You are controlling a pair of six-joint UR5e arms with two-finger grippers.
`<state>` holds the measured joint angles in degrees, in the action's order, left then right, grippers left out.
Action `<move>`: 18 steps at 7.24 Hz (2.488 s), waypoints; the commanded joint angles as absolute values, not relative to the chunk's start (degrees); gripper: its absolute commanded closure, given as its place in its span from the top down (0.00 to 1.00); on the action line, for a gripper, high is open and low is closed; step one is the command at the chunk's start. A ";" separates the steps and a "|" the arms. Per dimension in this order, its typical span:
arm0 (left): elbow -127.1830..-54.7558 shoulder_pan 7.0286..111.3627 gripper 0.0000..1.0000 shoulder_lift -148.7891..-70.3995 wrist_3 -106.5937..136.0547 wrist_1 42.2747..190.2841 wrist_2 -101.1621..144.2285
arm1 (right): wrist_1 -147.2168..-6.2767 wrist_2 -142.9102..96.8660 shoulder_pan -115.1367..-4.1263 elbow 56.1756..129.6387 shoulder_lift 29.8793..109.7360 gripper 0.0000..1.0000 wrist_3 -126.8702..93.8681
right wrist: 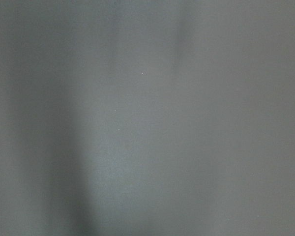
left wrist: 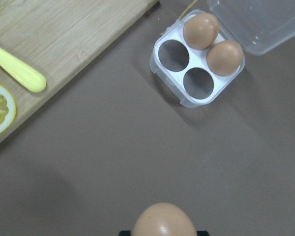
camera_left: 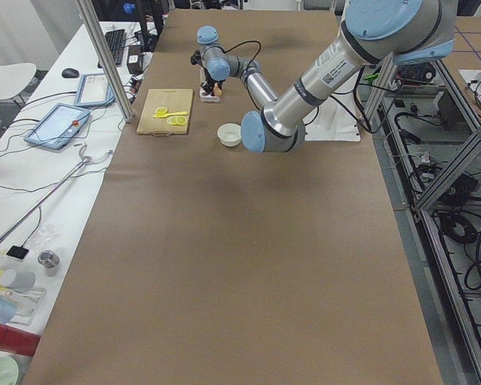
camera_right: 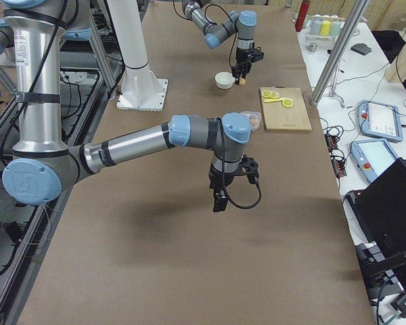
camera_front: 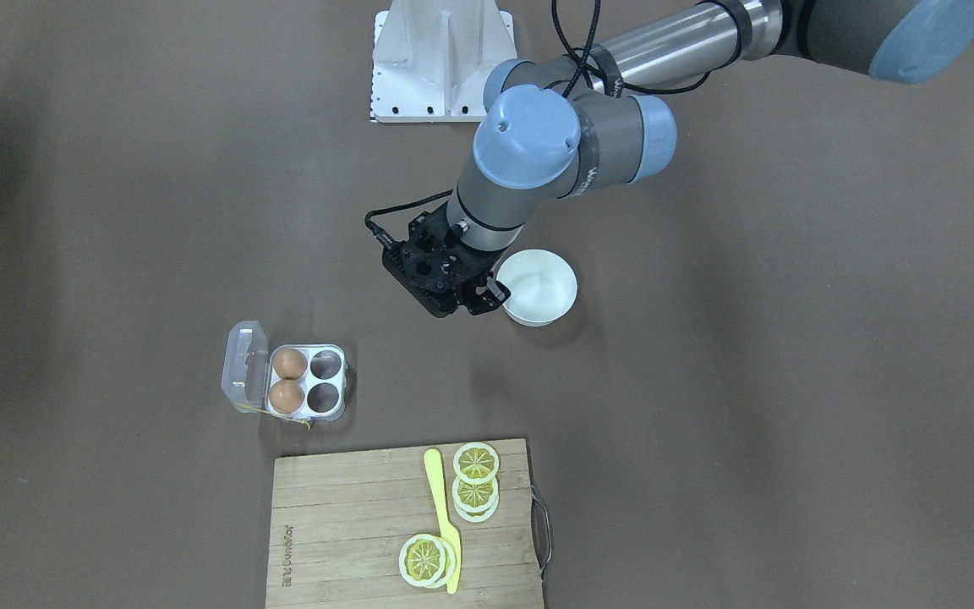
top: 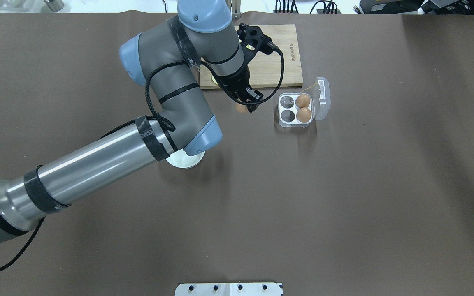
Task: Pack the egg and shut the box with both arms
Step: 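Carry the egg with the left gripper over the clear egg box, then lower the egg into the empty slot and open the left gripper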
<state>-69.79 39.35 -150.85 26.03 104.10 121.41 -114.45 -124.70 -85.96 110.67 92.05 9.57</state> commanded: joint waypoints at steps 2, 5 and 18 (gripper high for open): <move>-59.95 39.20 0.31 -156.79 29.53 109.95 117.86 | -114.52 -124.80 -85.96 110.57 92.11 1.00 9.58; -56.18 37.63 0.30 -158.99 31.54 111.79 113.31 | -114.43 -126.03 -85.87 110.65 91.93 1.00 9.58; -50.81 27.95 0.30 -162.69 32.16 118.98 97.75 | -114.43 -126.12 -84.38 110.30 92.02 1.00 9.93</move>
<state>-51.30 27.89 -162.60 31.80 116.25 99.66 -114.43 -126.09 -84.44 110.30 91.91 9.93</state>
